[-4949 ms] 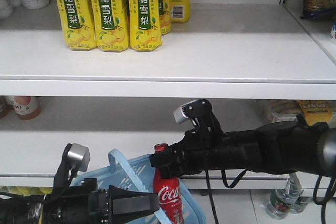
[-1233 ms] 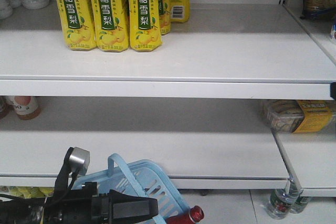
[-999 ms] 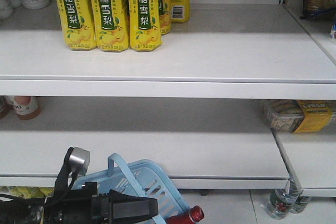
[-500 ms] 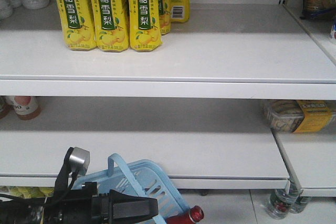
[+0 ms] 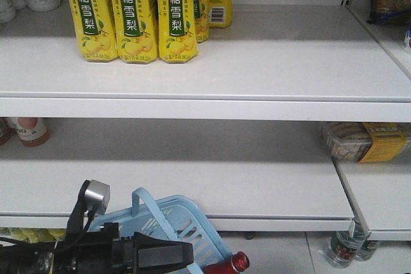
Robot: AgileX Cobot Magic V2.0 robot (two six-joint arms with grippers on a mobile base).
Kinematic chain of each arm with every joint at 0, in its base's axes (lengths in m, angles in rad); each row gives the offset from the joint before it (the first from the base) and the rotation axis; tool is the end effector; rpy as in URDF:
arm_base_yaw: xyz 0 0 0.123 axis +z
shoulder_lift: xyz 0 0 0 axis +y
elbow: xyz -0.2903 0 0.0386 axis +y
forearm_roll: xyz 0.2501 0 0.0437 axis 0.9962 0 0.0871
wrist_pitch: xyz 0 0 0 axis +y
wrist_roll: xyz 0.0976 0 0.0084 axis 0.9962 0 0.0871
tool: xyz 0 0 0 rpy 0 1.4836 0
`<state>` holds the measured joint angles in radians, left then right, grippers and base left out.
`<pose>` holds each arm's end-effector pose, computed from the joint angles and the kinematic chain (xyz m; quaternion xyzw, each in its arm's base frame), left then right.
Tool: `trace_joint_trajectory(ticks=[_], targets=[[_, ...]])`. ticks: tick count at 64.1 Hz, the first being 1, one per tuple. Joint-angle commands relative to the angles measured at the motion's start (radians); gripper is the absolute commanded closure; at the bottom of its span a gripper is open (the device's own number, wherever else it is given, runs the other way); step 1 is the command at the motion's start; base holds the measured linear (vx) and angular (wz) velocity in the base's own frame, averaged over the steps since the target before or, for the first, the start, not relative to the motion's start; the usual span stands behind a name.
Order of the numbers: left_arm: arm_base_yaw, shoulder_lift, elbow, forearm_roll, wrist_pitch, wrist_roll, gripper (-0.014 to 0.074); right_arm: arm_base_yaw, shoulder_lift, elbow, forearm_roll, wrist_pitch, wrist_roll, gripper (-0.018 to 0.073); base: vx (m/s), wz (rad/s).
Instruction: Place coke in basket with both arms
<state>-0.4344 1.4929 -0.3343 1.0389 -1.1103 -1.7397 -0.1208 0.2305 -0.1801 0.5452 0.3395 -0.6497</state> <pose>0.1642 -0.1595 0.1868 0.0107 0.7656 -0.6233 0.1588 0.0730 0.0082 0.2334 -0.0567 0.7885 -0.0081 0.6124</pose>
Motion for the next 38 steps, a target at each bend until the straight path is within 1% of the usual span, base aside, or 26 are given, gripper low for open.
trace_joint_trajectory(ticks=[1,3,9,11,38], targets=[[-0.004,-0.034,-0.023,-0.068,-0.264,0.015,0.0603,-0.005,0.009,-0.03,0.007,-0.065,-0.004,0.0337,0.0,0.0],[-0.004,-0.034,-0.023,-0.068,-0.264,0.015,0.0603,-0.005,0.009,-0.03,0.007,-0.065,-0.004,0.037,0.0,0.0],[-0.004,-0.034,-0.023,-0.068,-0.264,0.015,0.0603,-0.005,0.009,-0.03,0.007,-0.065,-0.004,0.0514,0.0,0.0],[-0.004,-0.034,-0.023,-0.068,-0.264,0.015,0.0603,-0.005,0.009,-0.03,0.007,-0.065,-0.004,0.0574,0.0,0.0],[-0.004,-0.034,-0.023,-0.068,-0.264,0.015,0.0603,-0.005,0.009,-0.03,0.008,-0.054,-0.003,0.0569,0.0,0.0]])
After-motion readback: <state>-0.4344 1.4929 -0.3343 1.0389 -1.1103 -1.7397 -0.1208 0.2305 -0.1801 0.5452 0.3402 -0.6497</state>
